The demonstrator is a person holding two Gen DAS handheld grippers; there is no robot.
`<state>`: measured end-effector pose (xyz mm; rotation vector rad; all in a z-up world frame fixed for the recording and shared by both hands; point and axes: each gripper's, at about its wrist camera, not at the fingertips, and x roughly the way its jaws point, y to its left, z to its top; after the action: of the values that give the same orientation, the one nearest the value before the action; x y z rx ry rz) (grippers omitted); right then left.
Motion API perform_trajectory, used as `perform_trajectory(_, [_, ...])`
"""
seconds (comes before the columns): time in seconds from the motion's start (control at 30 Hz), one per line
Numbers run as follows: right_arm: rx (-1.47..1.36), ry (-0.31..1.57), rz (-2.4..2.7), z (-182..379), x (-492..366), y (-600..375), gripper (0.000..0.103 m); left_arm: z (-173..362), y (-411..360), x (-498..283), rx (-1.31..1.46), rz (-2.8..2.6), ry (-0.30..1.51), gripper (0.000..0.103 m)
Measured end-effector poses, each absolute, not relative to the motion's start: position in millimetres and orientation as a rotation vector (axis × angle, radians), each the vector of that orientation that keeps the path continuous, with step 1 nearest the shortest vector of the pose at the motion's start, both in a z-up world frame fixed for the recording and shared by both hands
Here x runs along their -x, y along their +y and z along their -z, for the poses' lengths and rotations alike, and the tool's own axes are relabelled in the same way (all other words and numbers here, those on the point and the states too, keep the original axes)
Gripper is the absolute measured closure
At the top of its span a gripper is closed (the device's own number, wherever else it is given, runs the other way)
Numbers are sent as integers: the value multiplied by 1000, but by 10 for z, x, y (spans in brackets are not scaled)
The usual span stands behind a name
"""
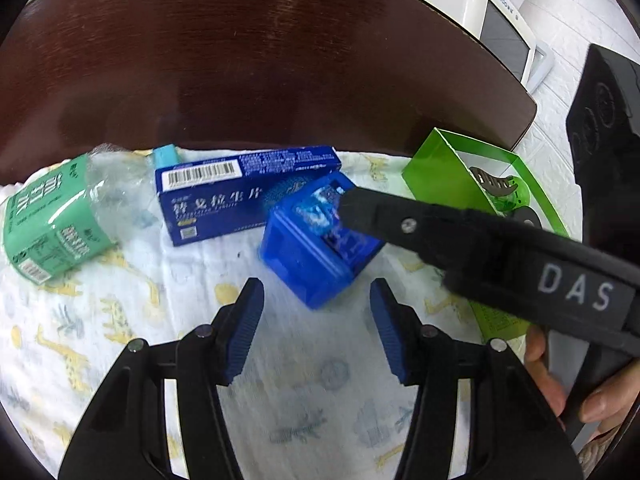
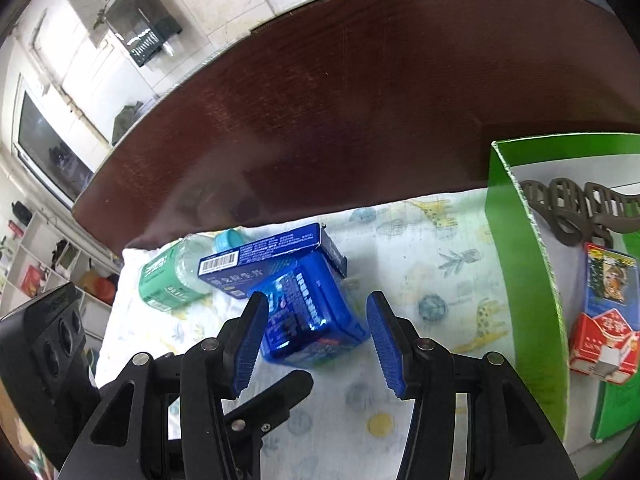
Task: Organize rigid objects
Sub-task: 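Close both grippers side by side on the blue plastic container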
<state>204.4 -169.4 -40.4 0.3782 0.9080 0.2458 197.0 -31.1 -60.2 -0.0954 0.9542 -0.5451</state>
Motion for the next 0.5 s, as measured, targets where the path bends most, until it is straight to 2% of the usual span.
perform_trajectory(0.27, [-408,941,-309,502,-2235,-1690,50,595,-392,-2111,73,587,935,58])
perform_trajectory(0.5, [-383,943,-327,420,-2129,-1625,55,530,-348,-2062,79,590,933,58])
